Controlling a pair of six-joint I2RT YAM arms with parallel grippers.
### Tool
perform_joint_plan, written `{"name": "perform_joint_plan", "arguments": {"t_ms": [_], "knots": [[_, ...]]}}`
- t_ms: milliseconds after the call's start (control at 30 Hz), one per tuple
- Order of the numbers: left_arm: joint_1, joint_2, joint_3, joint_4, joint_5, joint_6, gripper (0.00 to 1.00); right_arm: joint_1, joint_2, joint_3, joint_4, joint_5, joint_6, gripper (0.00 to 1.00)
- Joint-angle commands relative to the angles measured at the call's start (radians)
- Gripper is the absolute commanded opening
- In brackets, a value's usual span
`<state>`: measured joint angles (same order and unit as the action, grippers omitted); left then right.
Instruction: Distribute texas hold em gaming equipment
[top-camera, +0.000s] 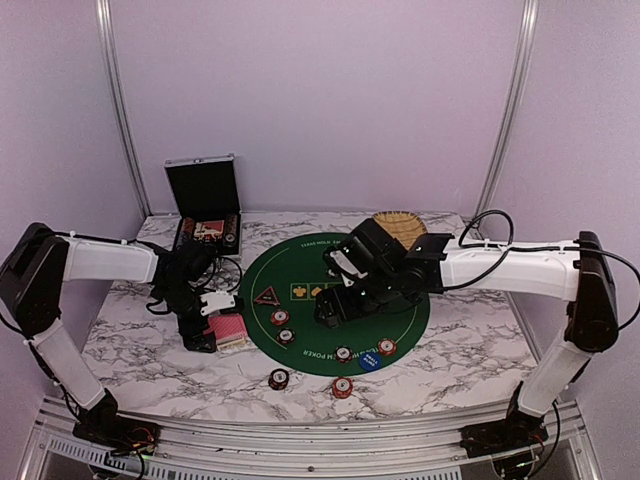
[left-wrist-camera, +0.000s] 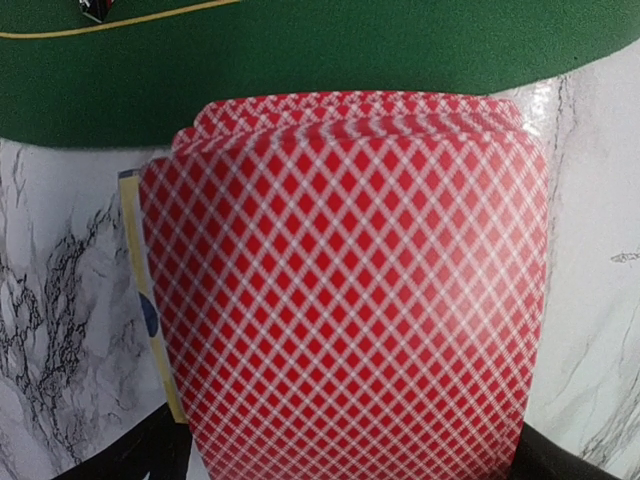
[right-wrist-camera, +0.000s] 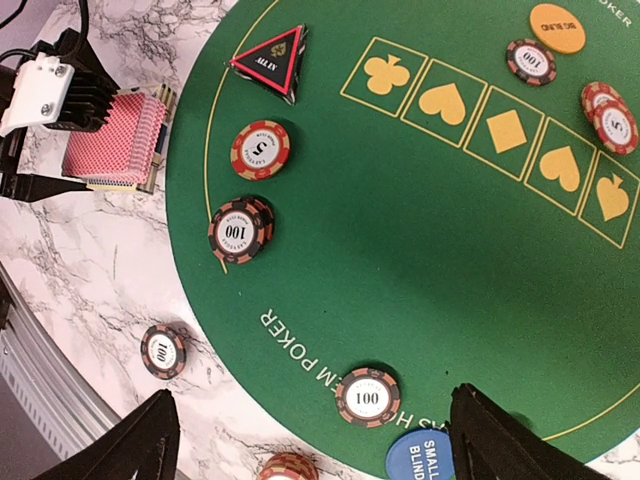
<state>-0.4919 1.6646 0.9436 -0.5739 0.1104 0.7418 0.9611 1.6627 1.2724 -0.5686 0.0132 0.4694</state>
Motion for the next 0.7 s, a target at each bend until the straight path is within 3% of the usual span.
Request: {"name": "perform_joint_plan", "arguments": {"t_ms": [0, 233, 533, 667], "knots": [[-0.005, 0.023, -0.017, 0.001, -0.004, 0.024, 0.99, -0.006, -0.034, -0.005, 0.016, 0.012, 0.011, 0.91], [-0.005, 0.035, -0.02, 0.001, -0.018, 0.031, 0.97, -0.006, -0.038, -0.009, 0.019, 0.013, 0.012, 0.91], [-0.005, 0.04, -0.008, 0.001, -0.015, 0.028, 0.81, -0.006, -0.038, -0.012, 0.019, 0.01, 0.011, 0.89], [-0.005, 0.033, -0.008, 0.002, -0.015, 0.026, 0.8, -0.006, -0.037, -0.013, 0.021, 0.01, 0.01, 0.89]]}}
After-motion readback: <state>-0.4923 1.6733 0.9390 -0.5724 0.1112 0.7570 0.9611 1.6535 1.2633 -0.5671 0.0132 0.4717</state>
